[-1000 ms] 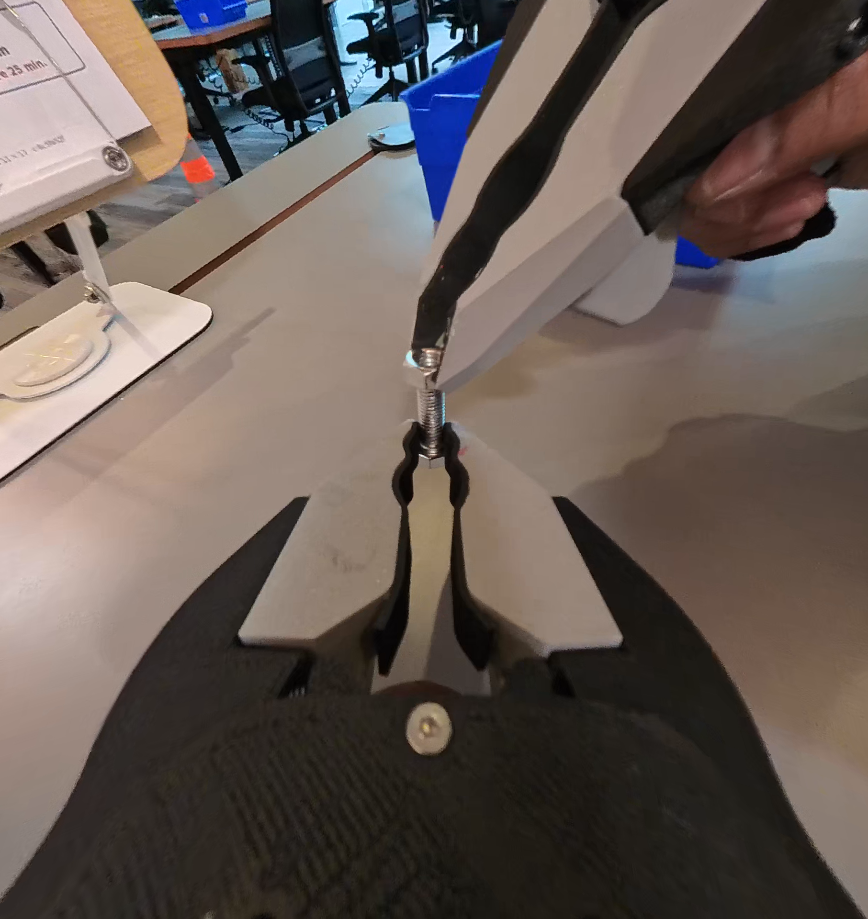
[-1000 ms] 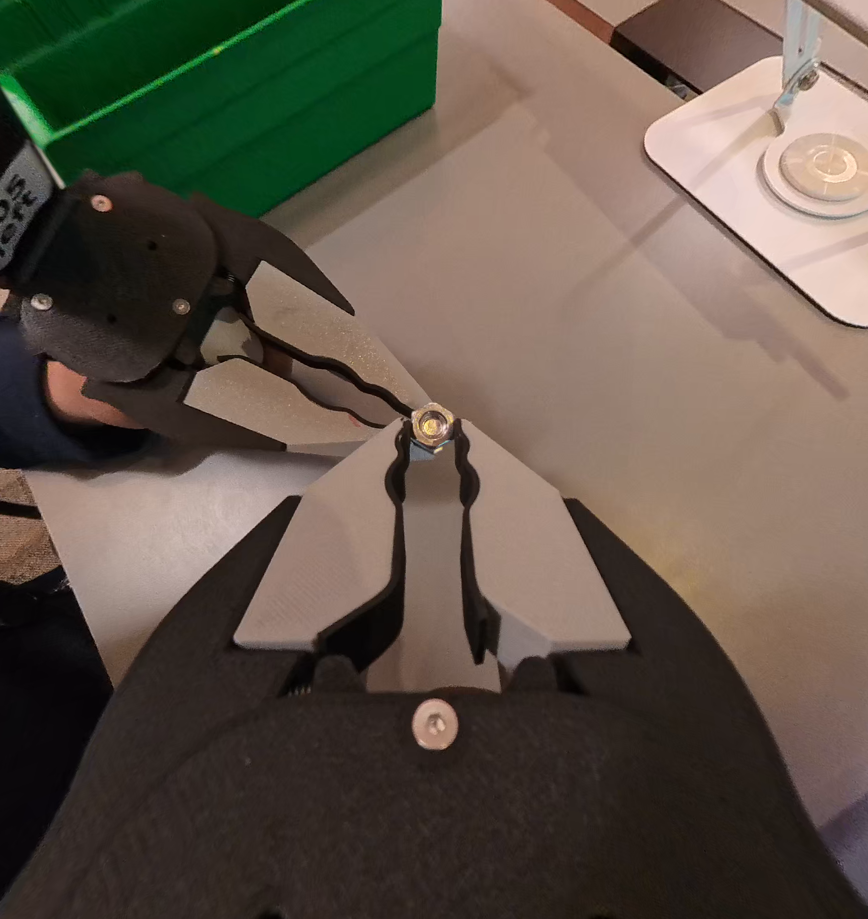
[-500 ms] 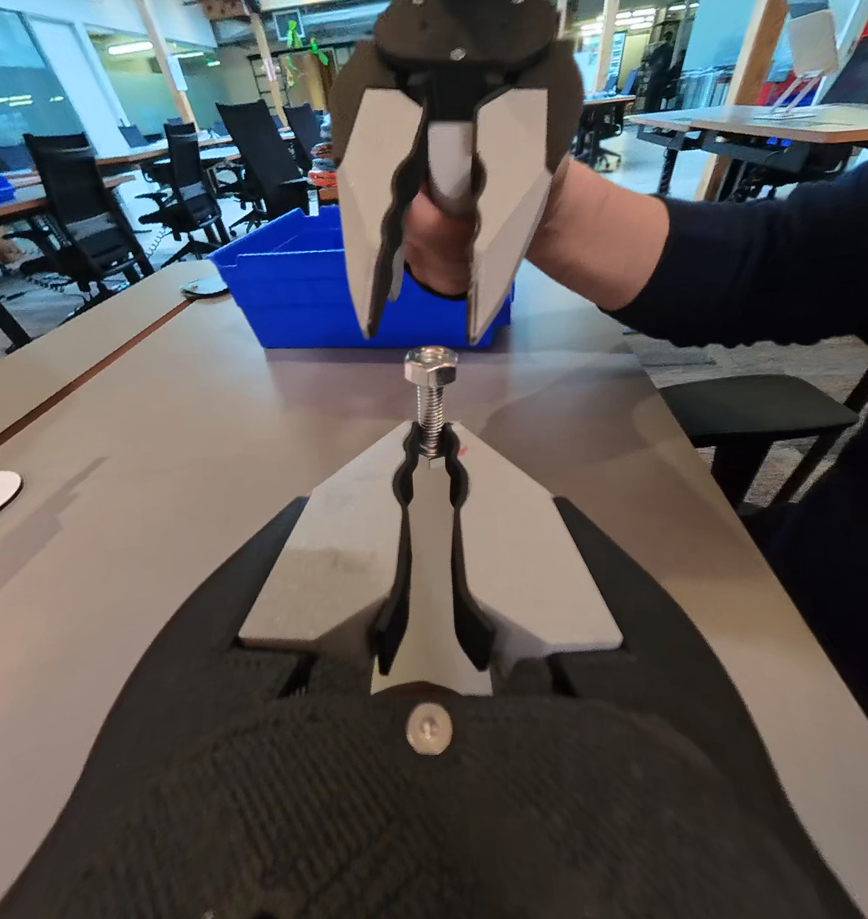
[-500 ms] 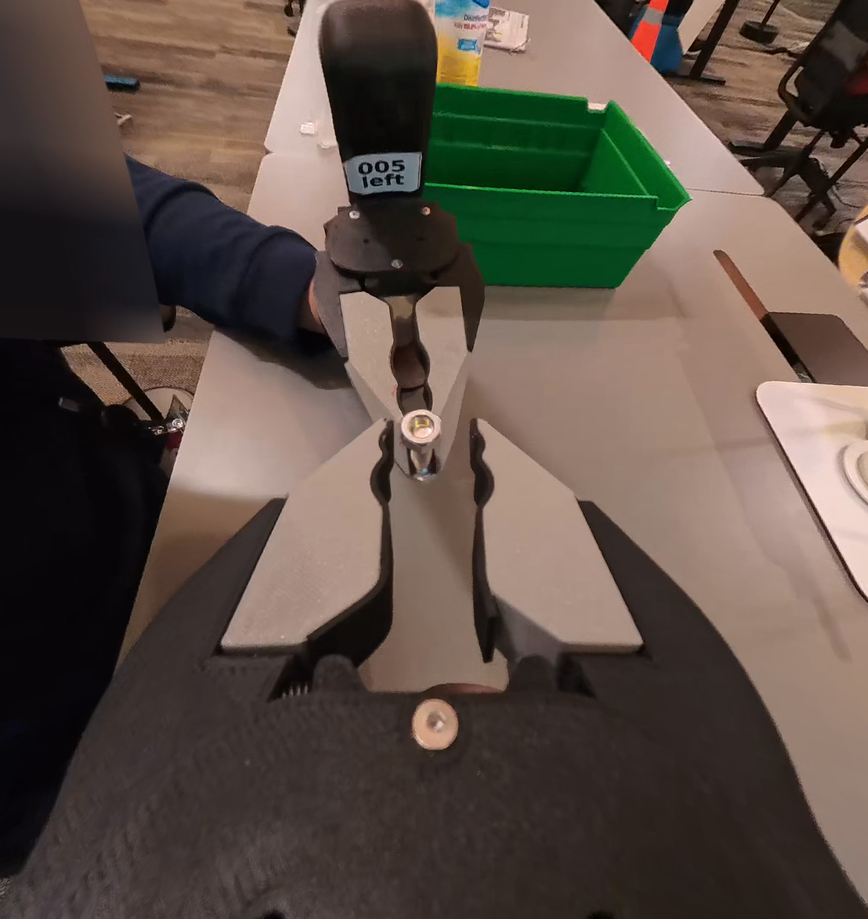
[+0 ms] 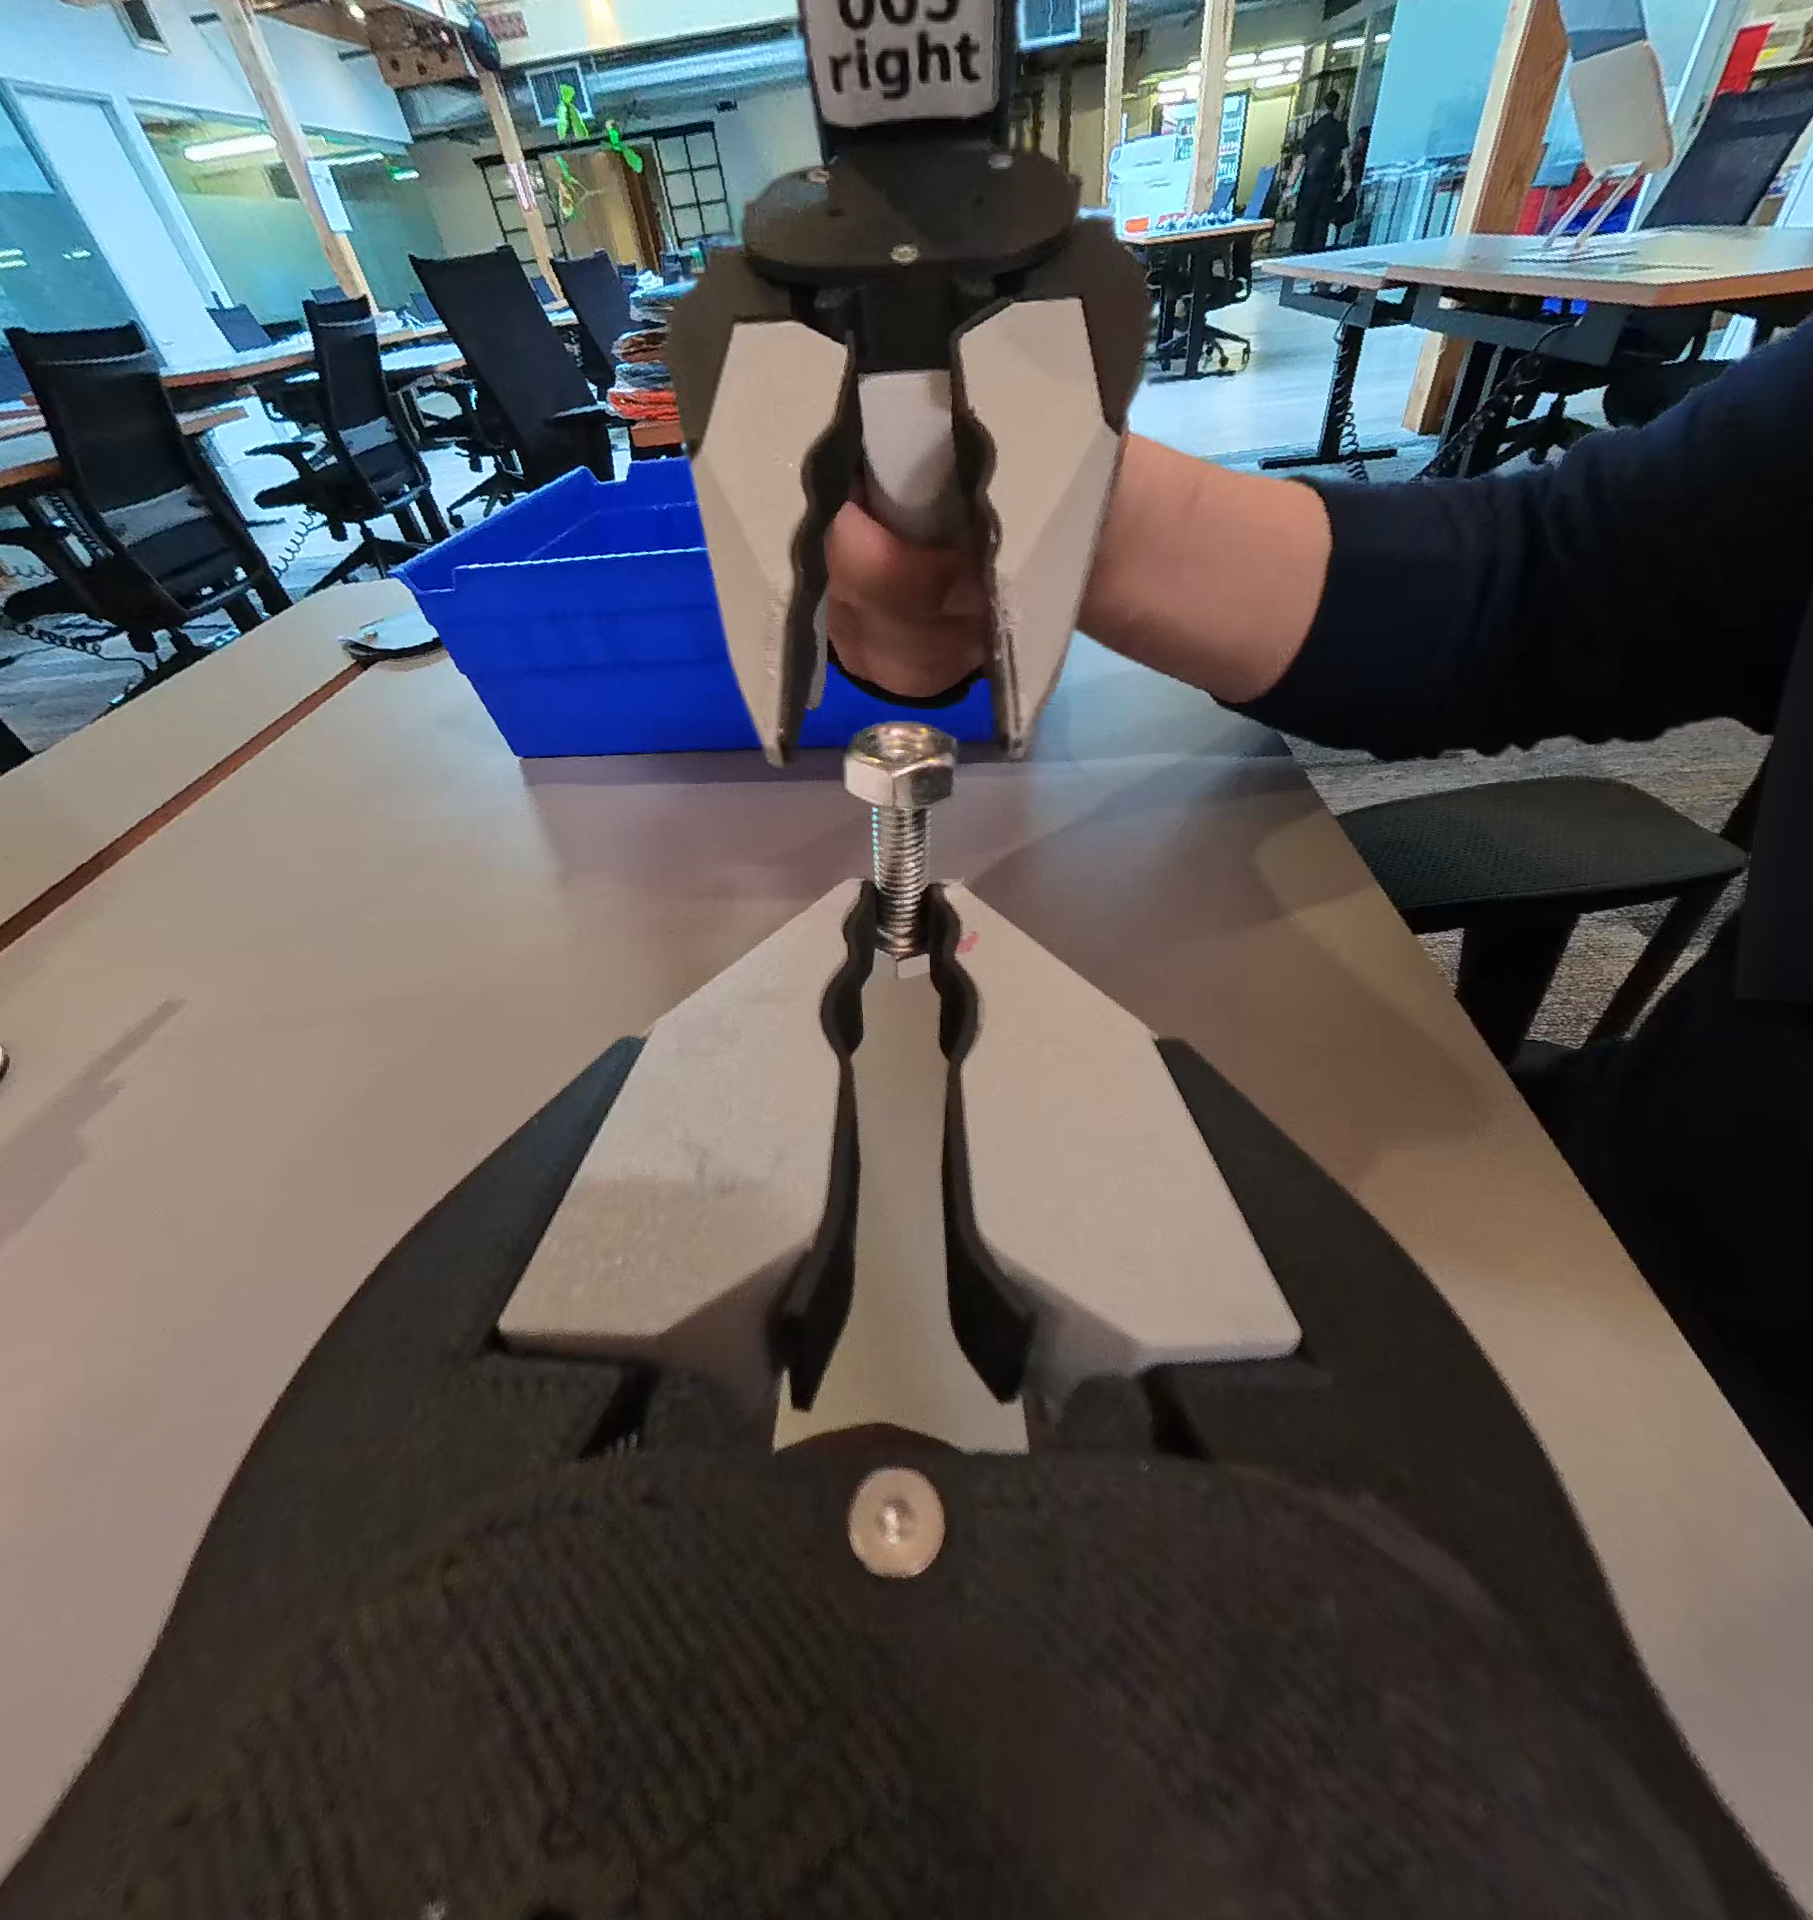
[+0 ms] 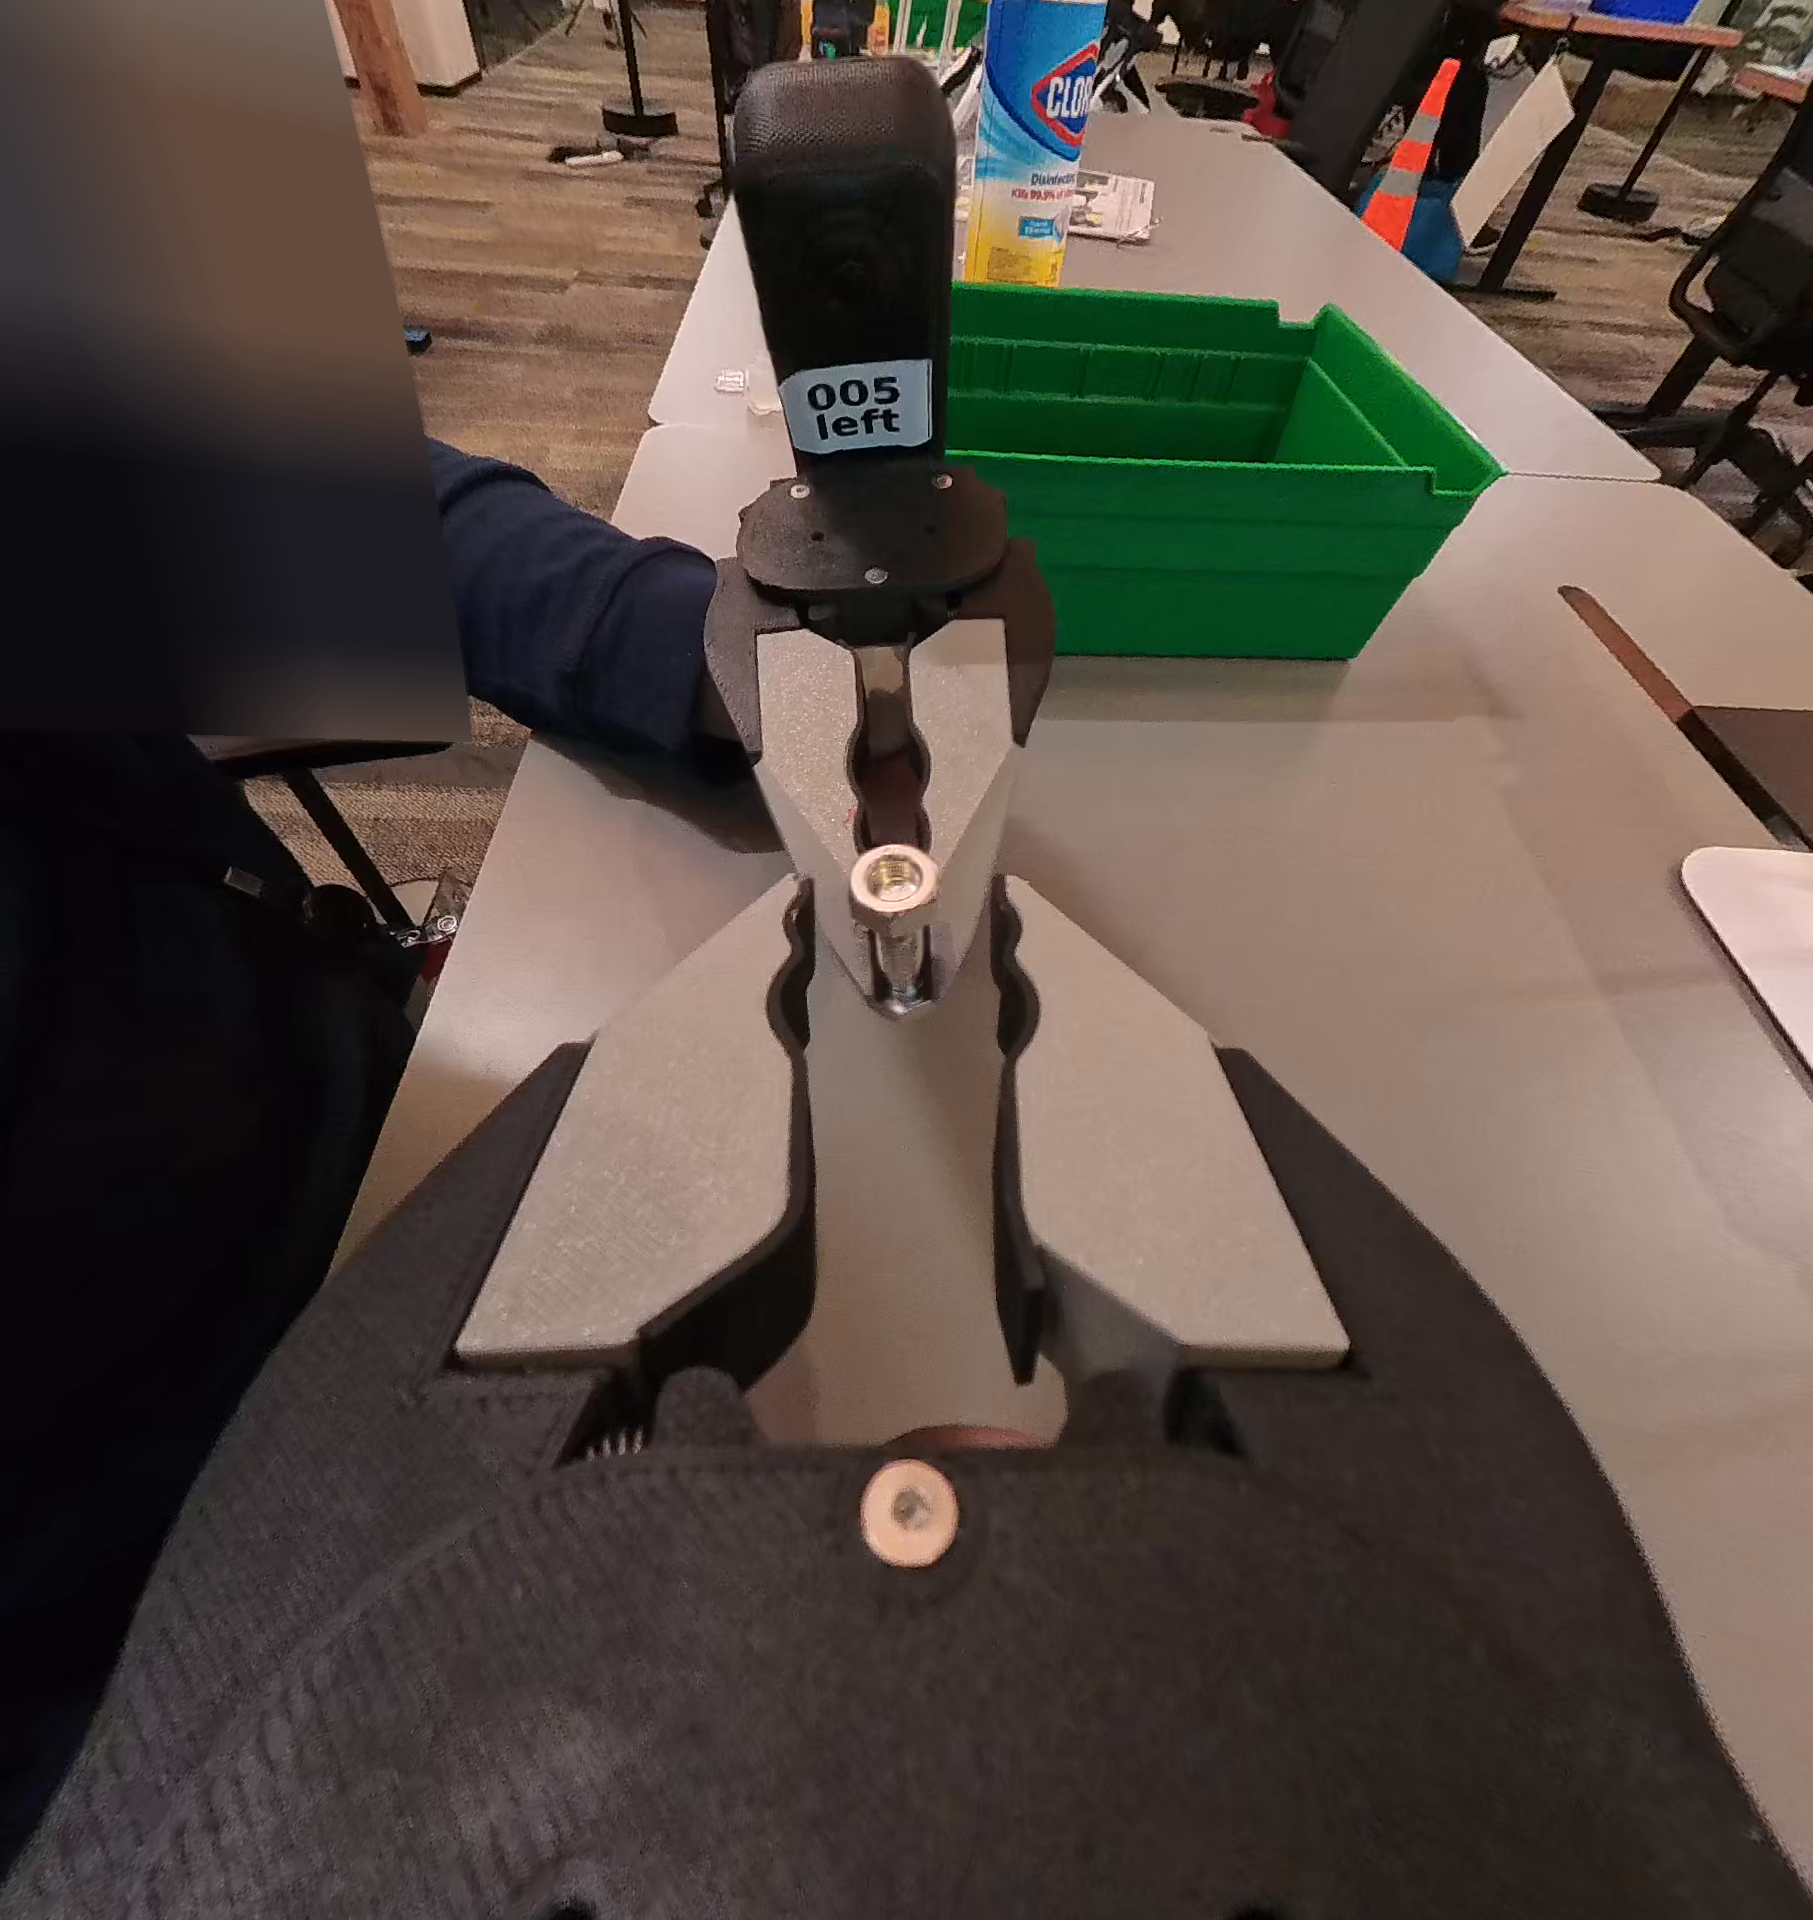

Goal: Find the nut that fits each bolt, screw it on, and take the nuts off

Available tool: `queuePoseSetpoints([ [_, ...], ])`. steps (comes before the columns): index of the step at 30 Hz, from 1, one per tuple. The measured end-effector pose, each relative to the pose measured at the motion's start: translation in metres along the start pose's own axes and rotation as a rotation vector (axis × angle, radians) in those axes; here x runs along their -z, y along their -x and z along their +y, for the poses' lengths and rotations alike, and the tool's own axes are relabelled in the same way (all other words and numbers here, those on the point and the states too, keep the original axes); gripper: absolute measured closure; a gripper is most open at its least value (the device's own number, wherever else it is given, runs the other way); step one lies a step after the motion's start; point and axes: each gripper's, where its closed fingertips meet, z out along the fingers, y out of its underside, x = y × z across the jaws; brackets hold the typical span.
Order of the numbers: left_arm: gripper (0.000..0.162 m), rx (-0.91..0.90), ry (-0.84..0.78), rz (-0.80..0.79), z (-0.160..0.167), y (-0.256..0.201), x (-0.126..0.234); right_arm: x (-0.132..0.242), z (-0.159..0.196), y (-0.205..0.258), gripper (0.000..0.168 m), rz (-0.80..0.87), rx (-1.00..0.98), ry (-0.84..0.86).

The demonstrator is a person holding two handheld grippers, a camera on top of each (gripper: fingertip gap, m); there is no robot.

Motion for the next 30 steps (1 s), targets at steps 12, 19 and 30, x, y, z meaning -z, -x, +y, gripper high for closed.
queuePoseSetpoints([
  [12,0.155,0.034,0.008,-0.054,0.002,0.012,0.002,0.002,0.007,0.003,0.138,0.02,-0.012,0.013],
  [19,0.155,0.035,0.012,-0.058,0.003,0.012,0.002,0.003,0.01,-0.002,0.139,0.063,-0.009,0.028],
  [30,0.155,0.065,0.026,-0.106,0.006,0.022,0.004,0.0,0.009,0.006,0.141,0.046,-0.018,0.017],
])
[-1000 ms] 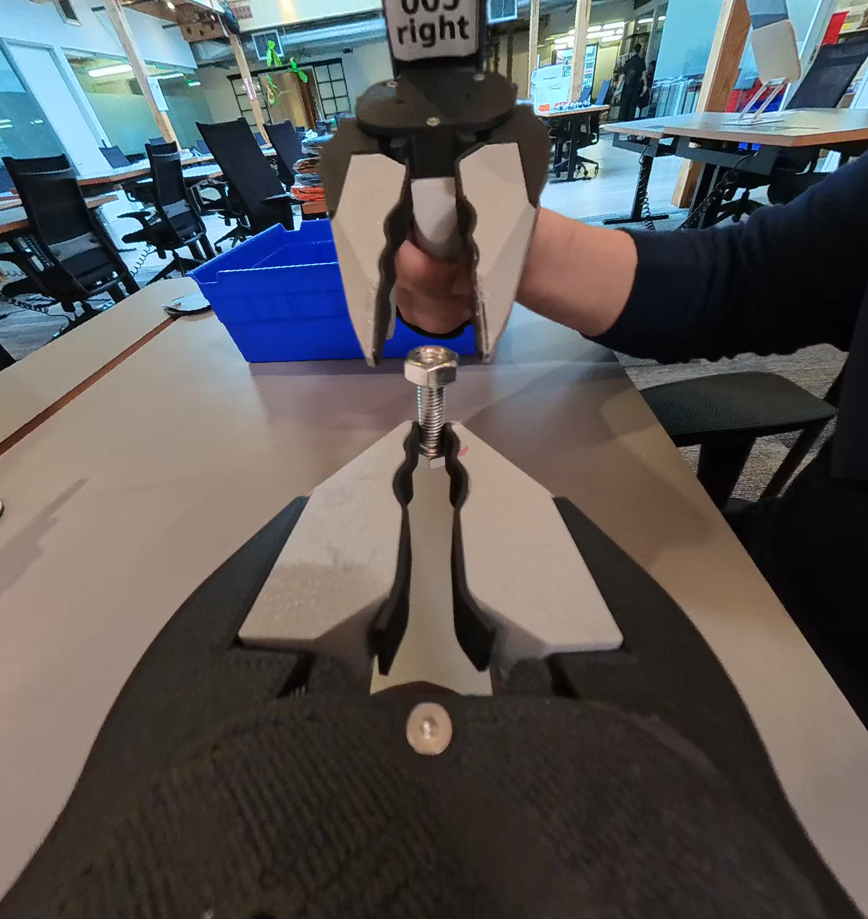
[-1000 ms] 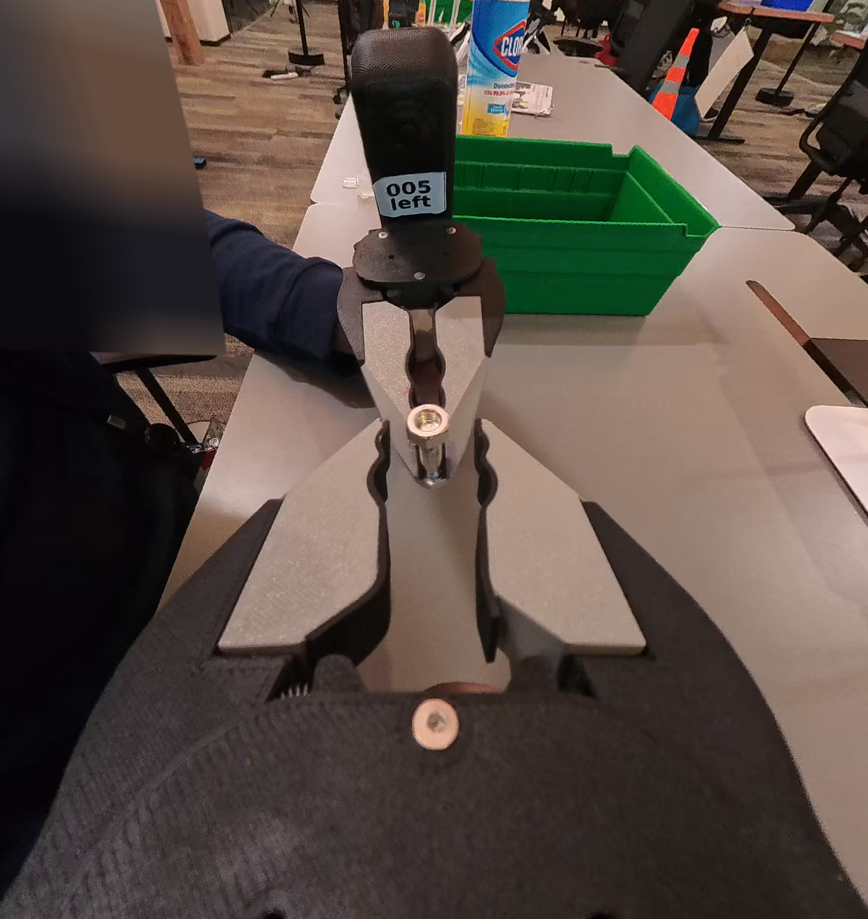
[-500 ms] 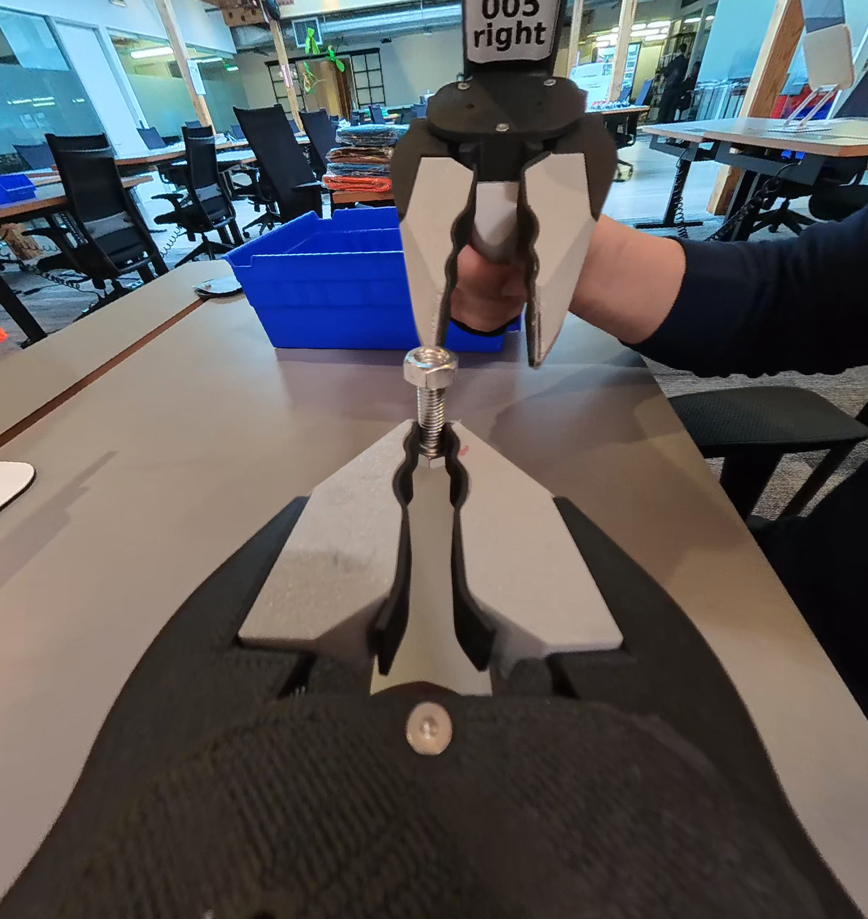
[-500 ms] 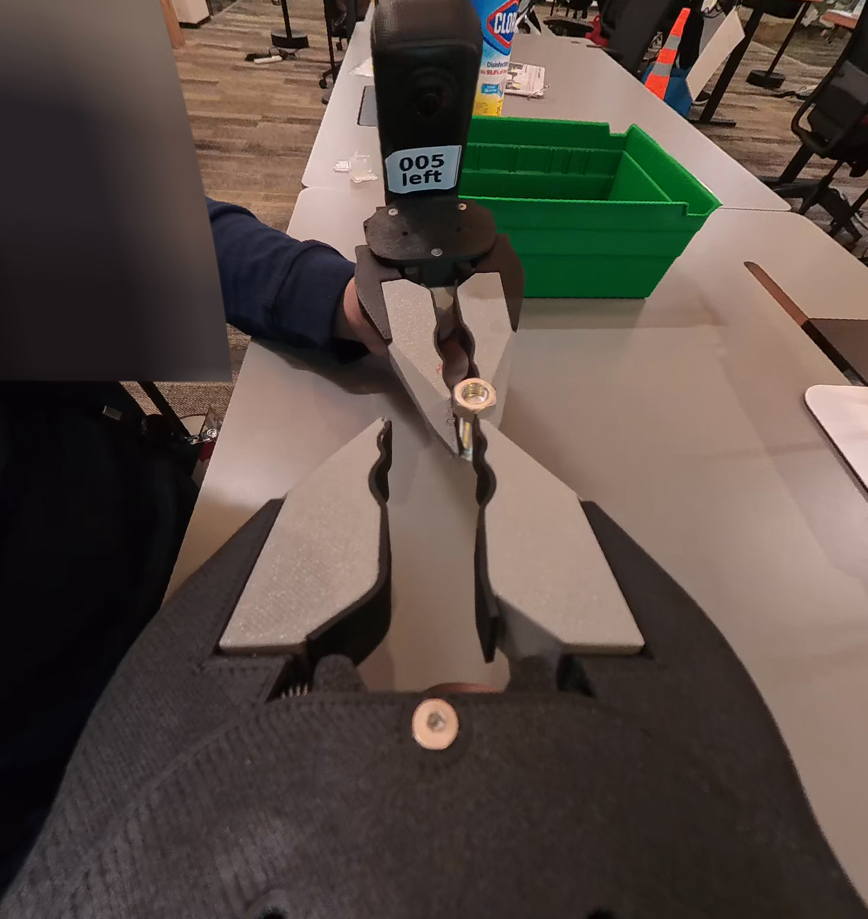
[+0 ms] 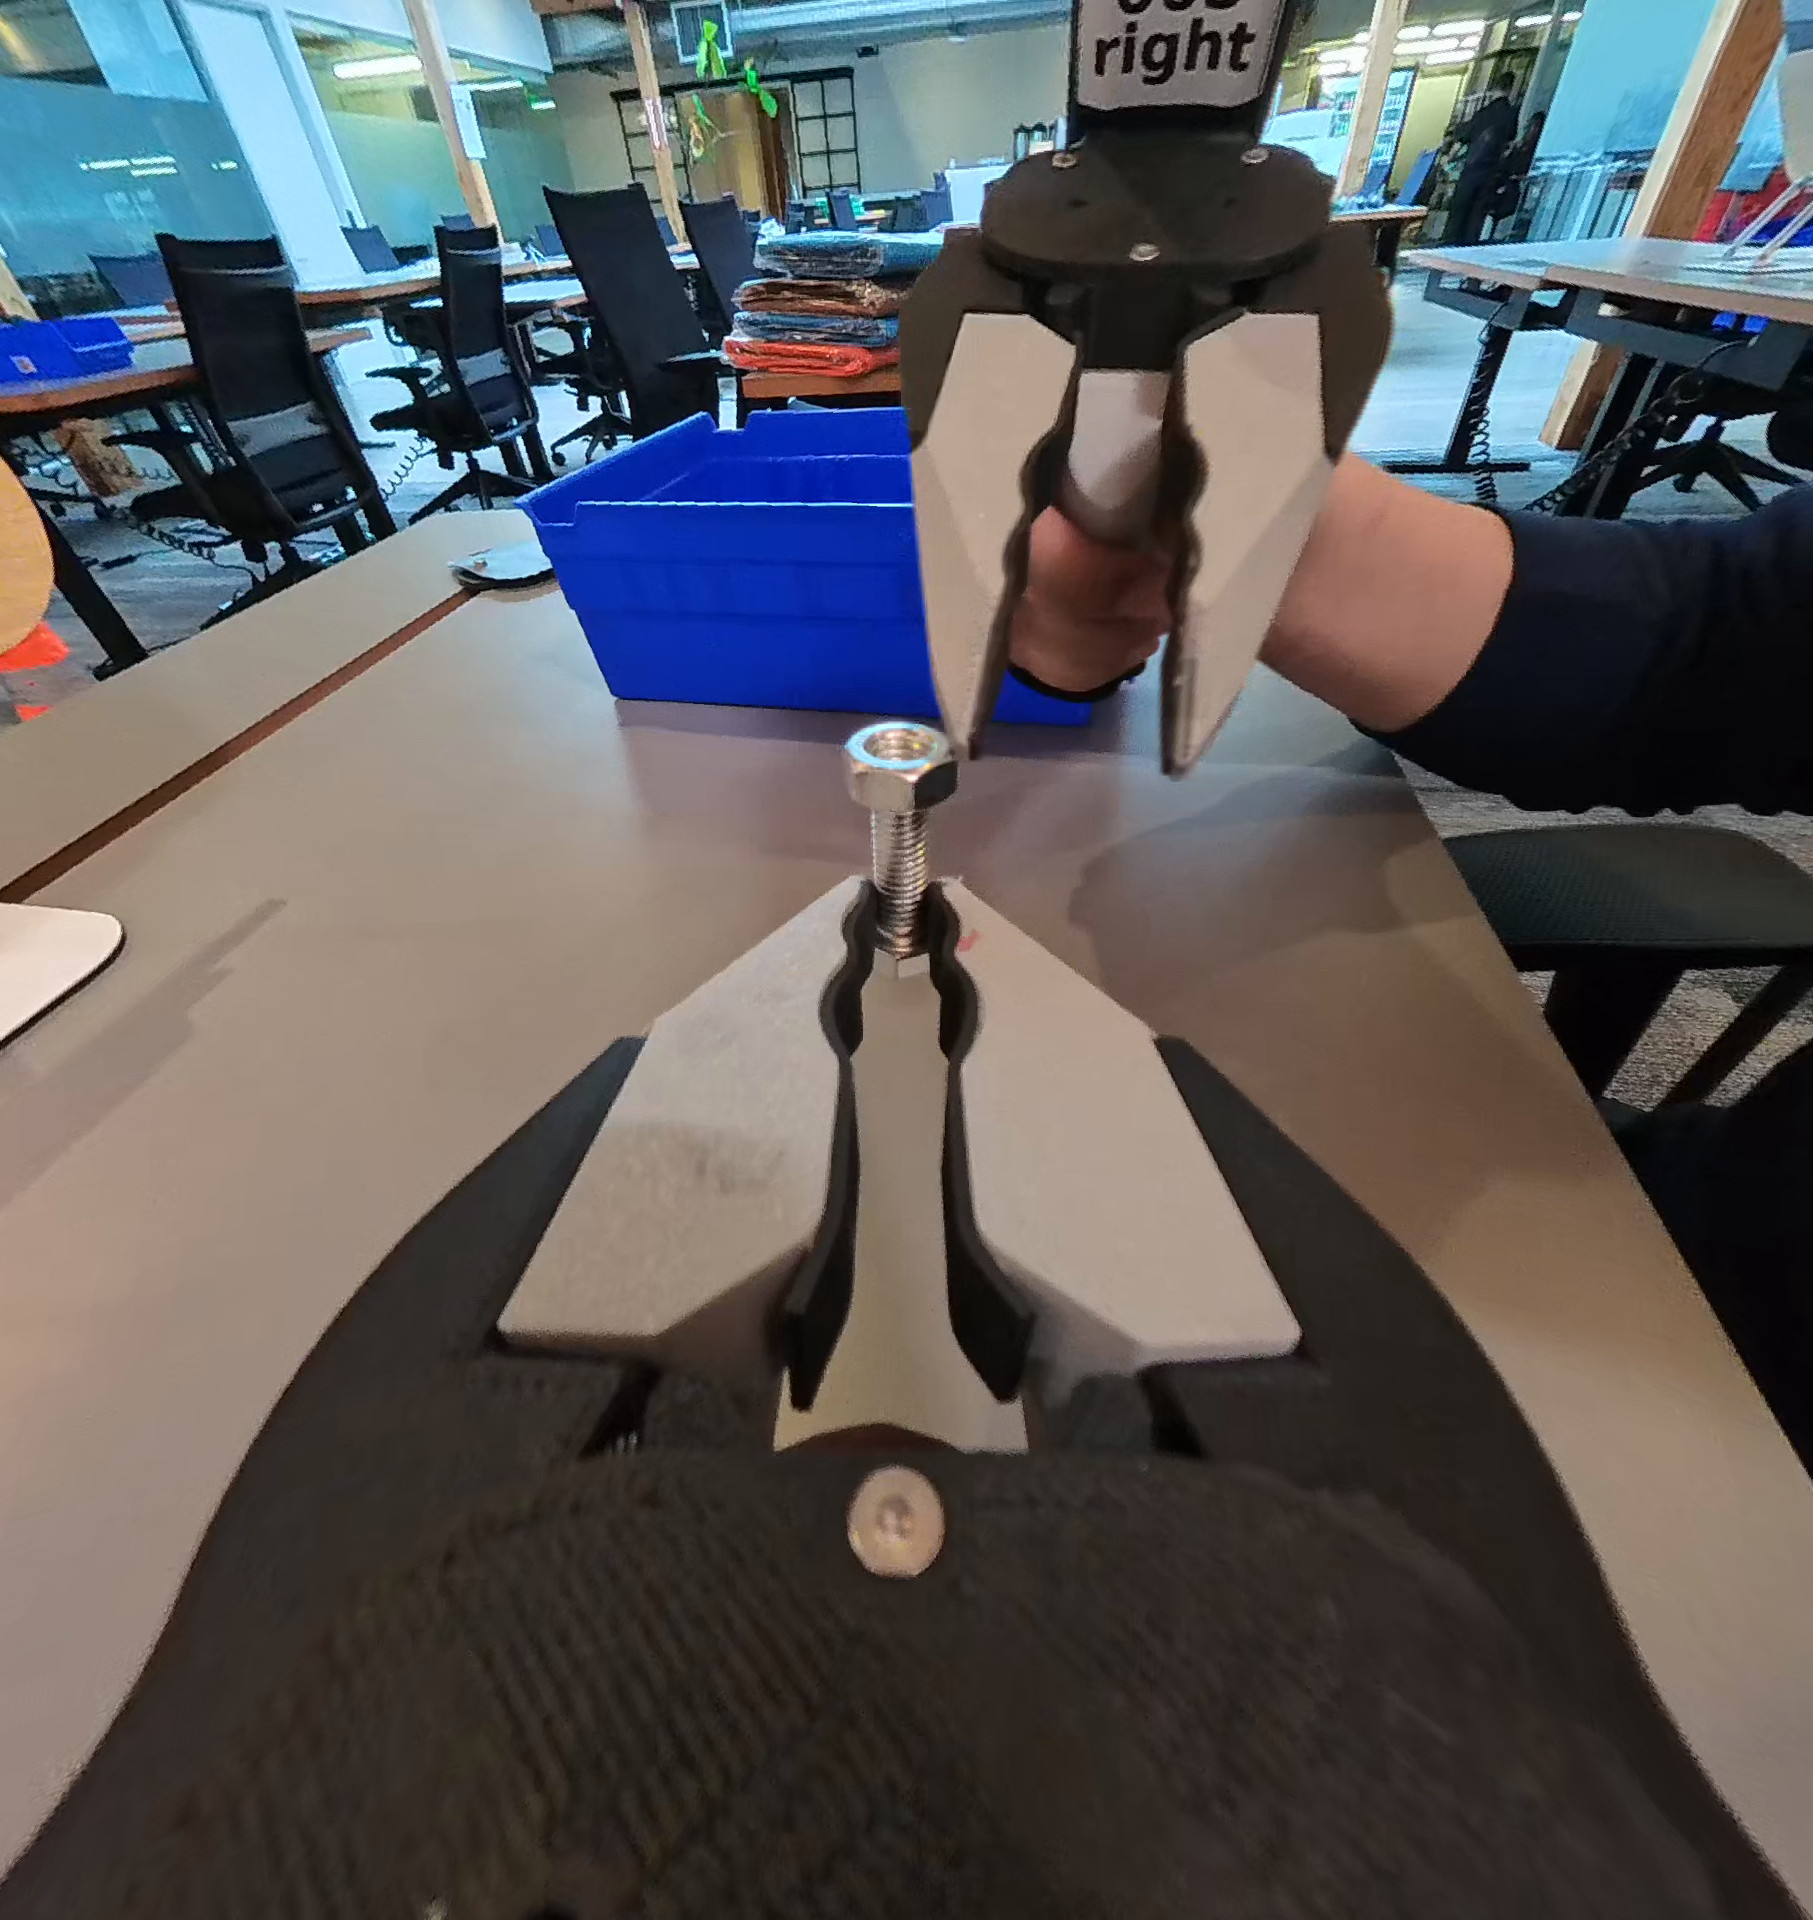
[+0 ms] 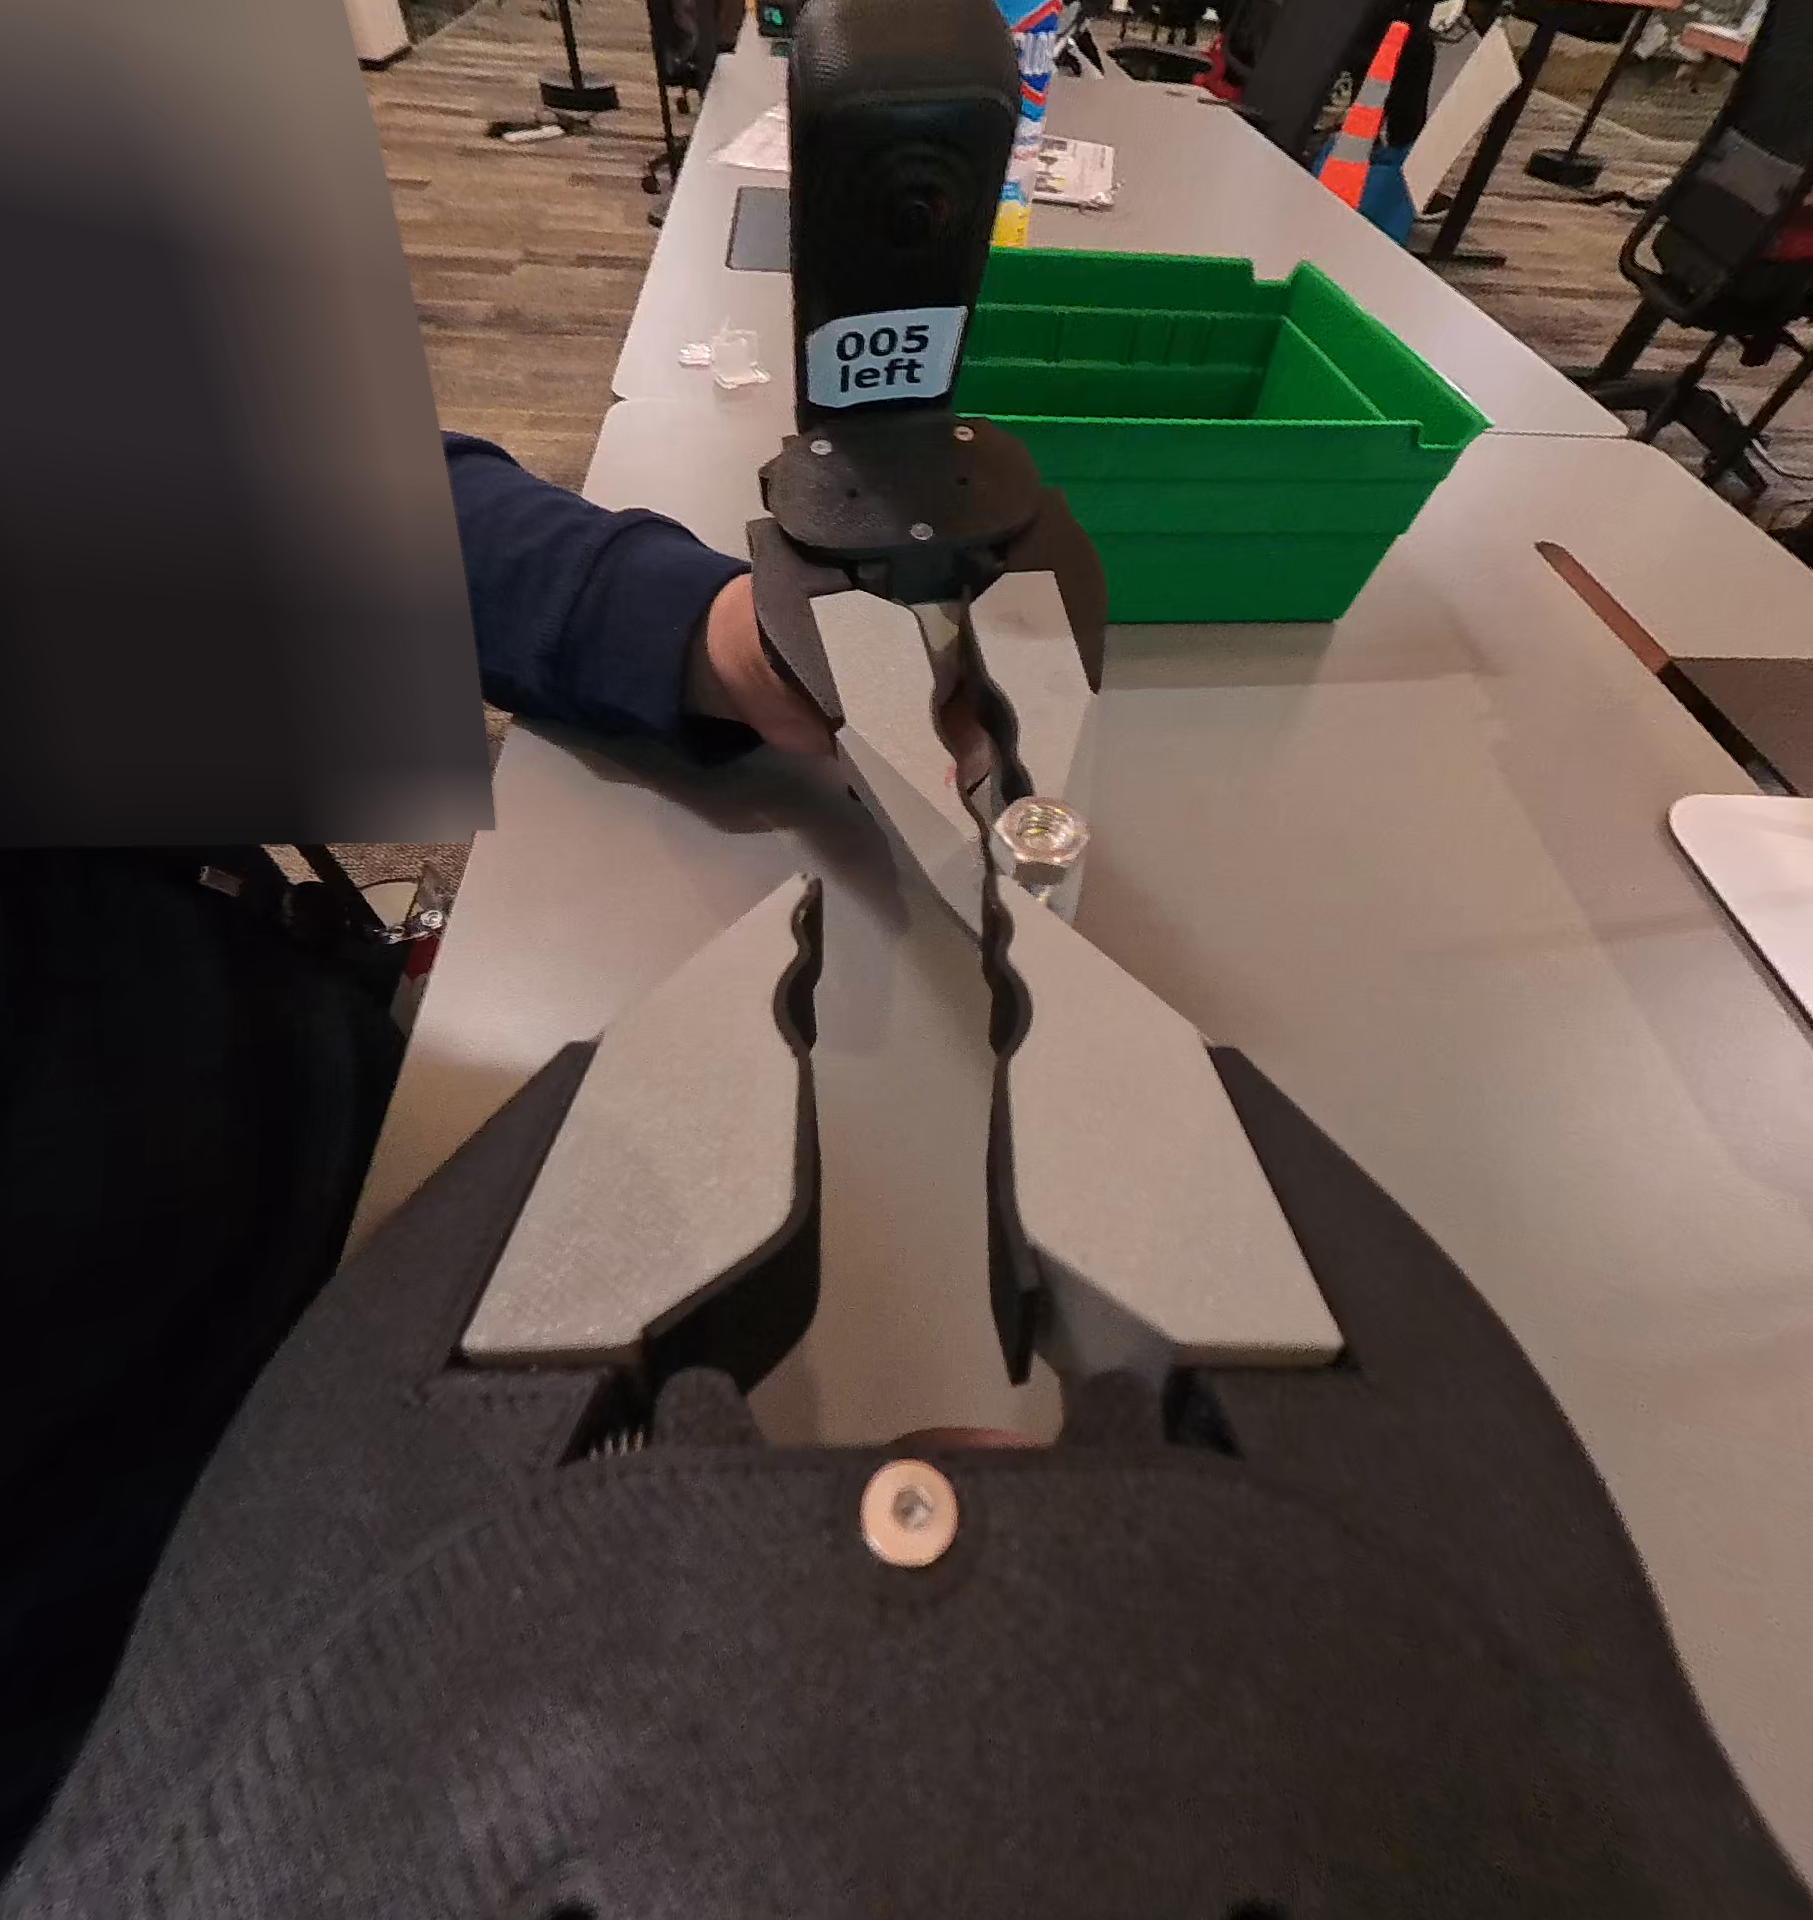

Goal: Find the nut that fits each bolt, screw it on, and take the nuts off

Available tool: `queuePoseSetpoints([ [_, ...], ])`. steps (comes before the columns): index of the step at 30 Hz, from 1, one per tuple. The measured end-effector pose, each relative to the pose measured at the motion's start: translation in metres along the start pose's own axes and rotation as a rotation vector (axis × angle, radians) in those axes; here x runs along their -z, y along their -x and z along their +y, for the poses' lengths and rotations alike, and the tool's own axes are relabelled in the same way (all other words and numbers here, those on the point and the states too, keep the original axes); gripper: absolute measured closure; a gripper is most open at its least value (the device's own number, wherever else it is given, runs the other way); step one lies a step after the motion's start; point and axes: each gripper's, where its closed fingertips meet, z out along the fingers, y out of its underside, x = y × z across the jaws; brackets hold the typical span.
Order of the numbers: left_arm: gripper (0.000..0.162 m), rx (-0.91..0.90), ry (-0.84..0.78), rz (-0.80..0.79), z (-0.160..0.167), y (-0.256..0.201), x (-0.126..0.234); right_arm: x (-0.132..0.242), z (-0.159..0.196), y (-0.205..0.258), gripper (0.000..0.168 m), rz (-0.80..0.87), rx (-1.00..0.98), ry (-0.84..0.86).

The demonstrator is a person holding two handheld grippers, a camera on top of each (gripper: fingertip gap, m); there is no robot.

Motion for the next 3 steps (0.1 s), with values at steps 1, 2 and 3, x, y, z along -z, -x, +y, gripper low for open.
queuePoseSetpoints([
  [1,0.155,-0.002,0.0,-0.001,0.0,-0.0002,-0.0003,0.0002,0.0019,-0.0035,0.141,0.016,-0.007,0.008],
  [2,0.155,-0.004,0.002,-0.001,0.0002,-0.0003,-0.0006,0.0004,0.0038,-0.0074,0.141,0.03,-0.018,0.014],
  [3,0.155,-0.006,0.005,-0.003,0.0008,-0.0002,-0.0007,0.0004,0.0056,-0.0119,0.141,0.046,-0.034,0.018],
])
